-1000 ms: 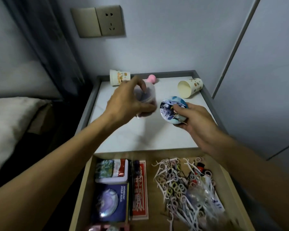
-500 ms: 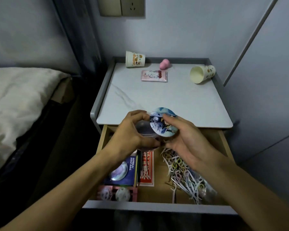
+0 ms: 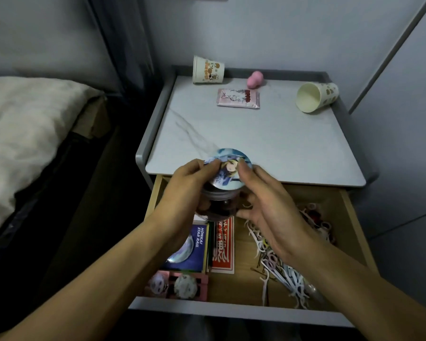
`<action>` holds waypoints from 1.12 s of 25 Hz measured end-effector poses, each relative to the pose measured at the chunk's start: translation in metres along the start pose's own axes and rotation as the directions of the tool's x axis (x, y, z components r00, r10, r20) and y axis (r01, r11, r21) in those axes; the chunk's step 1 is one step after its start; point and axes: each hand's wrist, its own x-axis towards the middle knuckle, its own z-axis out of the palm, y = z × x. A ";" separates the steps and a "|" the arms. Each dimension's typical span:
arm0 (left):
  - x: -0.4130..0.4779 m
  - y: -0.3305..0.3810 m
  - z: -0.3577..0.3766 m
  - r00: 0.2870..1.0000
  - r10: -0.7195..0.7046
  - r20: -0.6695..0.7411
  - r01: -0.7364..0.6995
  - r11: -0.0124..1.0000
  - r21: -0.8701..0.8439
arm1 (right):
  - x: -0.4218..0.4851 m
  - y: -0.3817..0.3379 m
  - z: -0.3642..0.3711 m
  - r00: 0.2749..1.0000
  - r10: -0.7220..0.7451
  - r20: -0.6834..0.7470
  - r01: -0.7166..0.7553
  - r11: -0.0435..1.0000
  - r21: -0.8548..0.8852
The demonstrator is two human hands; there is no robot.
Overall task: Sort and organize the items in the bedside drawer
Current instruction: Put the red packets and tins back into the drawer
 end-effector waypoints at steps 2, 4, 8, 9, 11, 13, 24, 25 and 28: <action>0.003 0.003 -0.011 0.998 -0.037 -0.045 0.030 0.988 -0.153 | -0.001 0.002 0.004 0.997 -0.054 0.059 0.065 0.979 -0.195; 0.002 0.004 -0.022 0.993 -0.117 0.009 0.114 0.943 -0.312 | -0.001 0.008 0.008 0.988 -0.107 0.107 0.141 0.910 -0.391; 0.002 0.012 -0.046 0.966 -0.257 0.016 0.239 0.875 -0.420 | 0.015 0.027 0.017 0.983 -0.120 0.137 0.181 0.734 -0.654; 0.004 0.017 -0.056 0.965 -0.254 -0.060 0.205 0.879 -0.430 | 0.021 0.035 0.018 0.978 -0.105 0.181 0.204 0.679 -0.706; 0.008 0.027 -0.079 0.953 -0.198 -0.228 0.098 0.917 -0.386 | 0.032 0.054 0.018 0.959 -0.042 0.280 0.253 0.569 -0.782; 0.009 0.033 -0.096 0.937 -0.124 -0.326 0.023 0.955 -0.297 | 0.039 0.075 0.022 0.933 0.016 0.359 0.309 0.472 -0.826; 0.007 0.035 -0.097 0.904 -0.102 -0.415 0.073 0.994 -0.085 | 0.040 0.108 0.033 0.888 -0.020 0.460 0.427 0.407 -0.807; 0.007 0.035 -0.096 0.903 -0.095 -0.418 0.076 0.995 -0.063 | 0.039 0.106 0.034 0.889 -0.014 0.457 0.423 0.407 -0.810; 0.008 0.035 -0.096 0.913 -0.069 -0.403 0.099 0.994 0.055 | 0.037 0.102 0.035 0.893 0.040 0.449 0.394 0.416 -0.820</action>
